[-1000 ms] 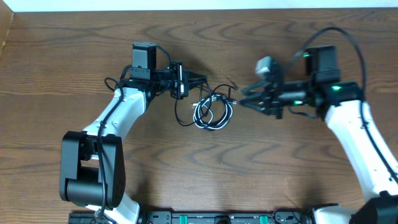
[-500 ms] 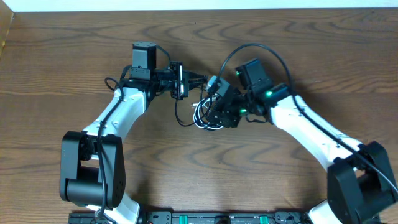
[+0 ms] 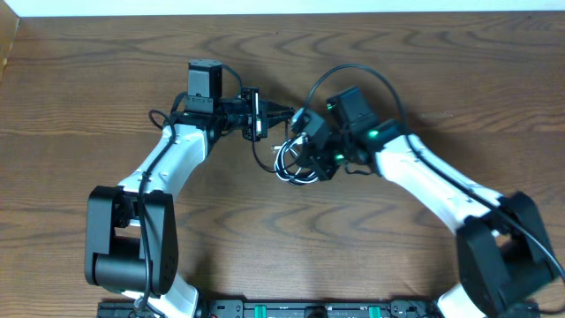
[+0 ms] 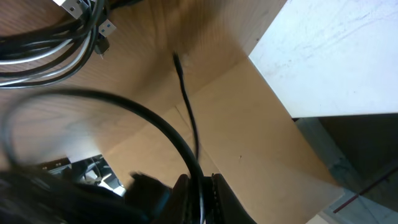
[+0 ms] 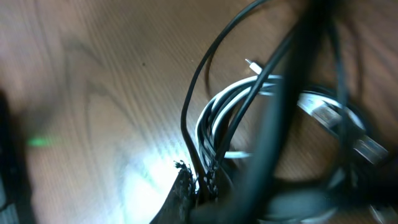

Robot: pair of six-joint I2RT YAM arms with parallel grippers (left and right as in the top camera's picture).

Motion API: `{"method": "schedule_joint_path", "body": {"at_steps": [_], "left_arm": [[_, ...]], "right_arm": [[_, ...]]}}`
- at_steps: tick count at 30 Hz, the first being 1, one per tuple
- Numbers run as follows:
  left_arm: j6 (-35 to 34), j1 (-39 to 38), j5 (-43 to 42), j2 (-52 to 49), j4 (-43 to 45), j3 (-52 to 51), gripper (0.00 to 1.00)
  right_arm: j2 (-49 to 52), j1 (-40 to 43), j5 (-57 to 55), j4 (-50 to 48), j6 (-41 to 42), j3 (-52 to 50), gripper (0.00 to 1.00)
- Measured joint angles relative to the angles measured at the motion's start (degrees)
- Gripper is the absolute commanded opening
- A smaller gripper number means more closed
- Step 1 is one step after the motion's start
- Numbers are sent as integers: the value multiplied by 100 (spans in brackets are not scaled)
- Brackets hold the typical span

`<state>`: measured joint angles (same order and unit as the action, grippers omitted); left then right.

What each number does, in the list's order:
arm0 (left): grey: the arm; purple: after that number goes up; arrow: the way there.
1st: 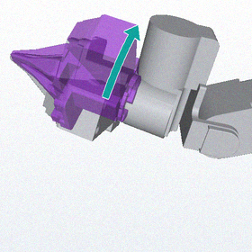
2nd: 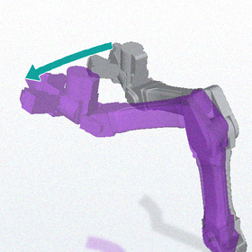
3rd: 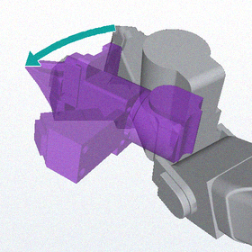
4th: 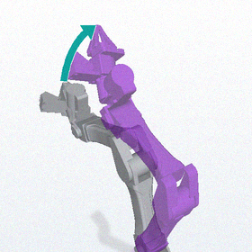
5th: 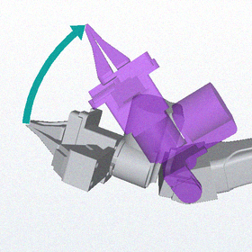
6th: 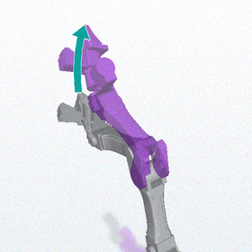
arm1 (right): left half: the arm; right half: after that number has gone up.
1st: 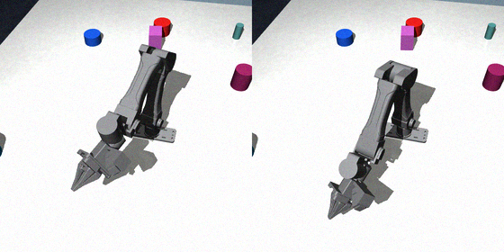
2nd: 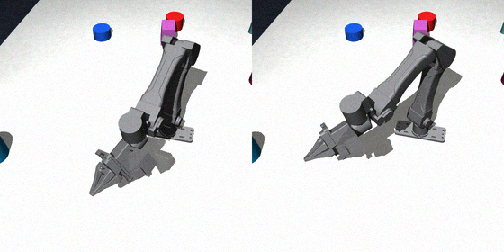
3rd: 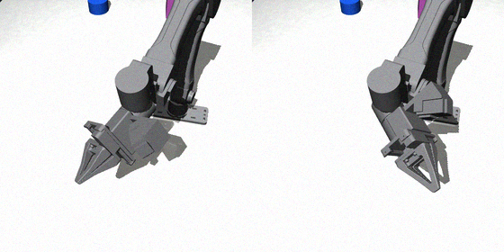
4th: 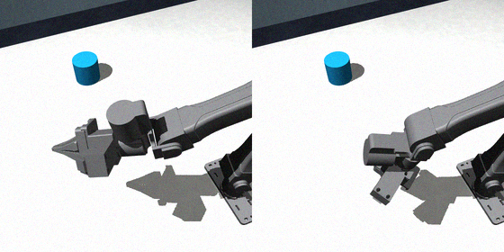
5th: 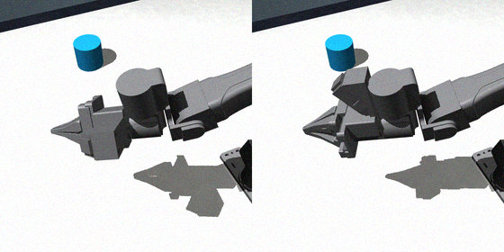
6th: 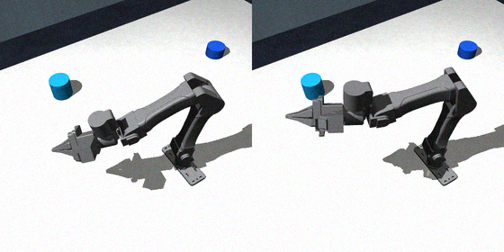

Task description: Untangle cables

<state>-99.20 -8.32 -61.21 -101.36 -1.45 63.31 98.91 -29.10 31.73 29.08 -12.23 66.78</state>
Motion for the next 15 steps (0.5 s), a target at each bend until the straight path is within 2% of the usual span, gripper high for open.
{"method": "schedule_joint_path", "body": {"at_steps": [5, 10, 15], "left_arm": [[-2, -15, 17, 0, -4, 0, 8], [-4, -42, 9, 0, -2, 0, 7], [9, -4, 203, -11, -2, 0, 8]], "right_arm": [[-1067, 481, 260, 483, -258, -2, 1], [-2387, 1093, 391, 579, -411, -2, 1], [-3263, 1624, 695, 599, -470, -11, 1]]}}
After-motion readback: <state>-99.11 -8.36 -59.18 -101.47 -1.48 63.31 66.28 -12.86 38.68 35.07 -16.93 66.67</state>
